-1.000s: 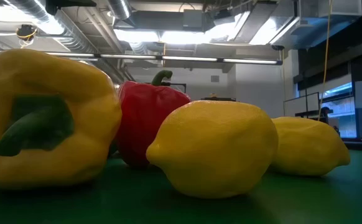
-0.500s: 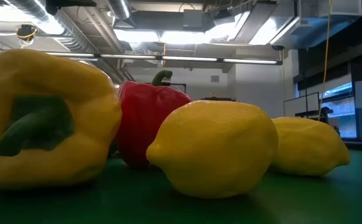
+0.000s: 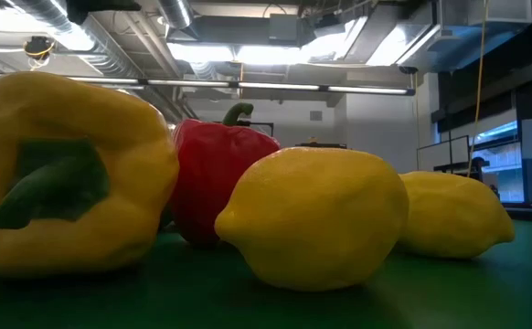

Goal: Sort produce into baskets
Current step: Put the lemon into the black bin

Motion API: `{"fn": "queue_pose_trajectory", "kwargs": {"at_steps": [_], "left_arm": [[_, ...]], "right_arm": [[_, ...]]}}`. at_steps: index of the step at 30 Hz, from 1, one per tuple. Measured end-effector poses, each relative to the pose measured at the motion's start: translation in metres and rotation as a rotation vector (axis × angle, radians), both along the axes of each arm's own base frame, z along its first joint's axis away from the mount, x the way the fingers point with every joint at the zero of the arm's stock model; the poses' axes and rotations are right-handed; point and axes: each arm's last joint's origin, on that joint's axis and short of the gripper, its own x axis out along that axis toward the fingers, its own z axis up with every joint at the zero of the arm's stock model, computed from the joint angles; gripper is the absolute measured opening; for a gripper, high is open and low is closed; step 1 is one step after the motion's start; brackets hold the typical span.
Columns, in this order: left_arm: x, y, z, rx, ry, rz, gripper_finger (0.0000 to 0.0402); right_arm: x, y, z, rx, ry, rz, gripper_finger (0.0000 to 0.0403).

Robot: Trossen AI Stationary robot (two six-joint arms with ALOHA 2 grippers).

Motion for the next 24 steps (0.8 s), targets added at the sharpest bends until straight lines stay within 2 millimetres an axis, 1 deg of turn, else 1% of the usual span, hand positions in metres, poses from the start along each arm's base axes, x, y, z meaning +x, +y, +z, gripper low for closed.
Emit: {"fn": "queue_pose_trajectory", "kwargs": {"at_steps": [3, 6, 8, 10, 12, 15, 18, 24], "left_arm": [[-0.001, 0.000, -0.002, 0.001, 0.026, -0.014, 0.0308], [-0.001, 0.000, -0.003, -0.001, 0.033, -0.023, 0.0308], [-0.001, -0.001, -0.004, -0.001, 0.041, -0.029, 0.0308], [-0.001, -0.001, -0.005, -0.002, 0.056, -0.037, 0.0308], [-0.001, -0.001, -0.005, -0.006, 0.060, -0.049, 0.0308], [-0.002, -0.001, -0.007, -0.014, 0.077, -0.049, 0.0308], [-0.003, -0.001, -0.009, -0.013, 0.095, -0.048, 0.0308], [-0.003, -0.001, -0.010, -0.018, 0.102, -0.045, 0.0308]], "right_arm": [[0.018, -0.017, -0.001, -0.070, -0.001, 0.183, 0.0326], [0.026, -0.028, -0.011, -0.134, 0.047, 0.363, 0.0326], [0.026, -0.036, -0.023, -0.136, 0.118, 0.430, 0.0326], [0.025, -0.043, -0.039, -0.080, 0.190, 0.477, 0.0326], [0.027, -0.048, -0.057, -0.017, 0.215, 0.505, 0.0326], [0.029, -0.048, -0.079, 0.019, 0.194, 0.536, 0.0326], [0.032, -0.044, -0.093, 0.022, 0.138, 0.554, 0.0326], [0.030, -0.036, -0.117, 0.024, 0.073, 0.570, 0.0326]]}}
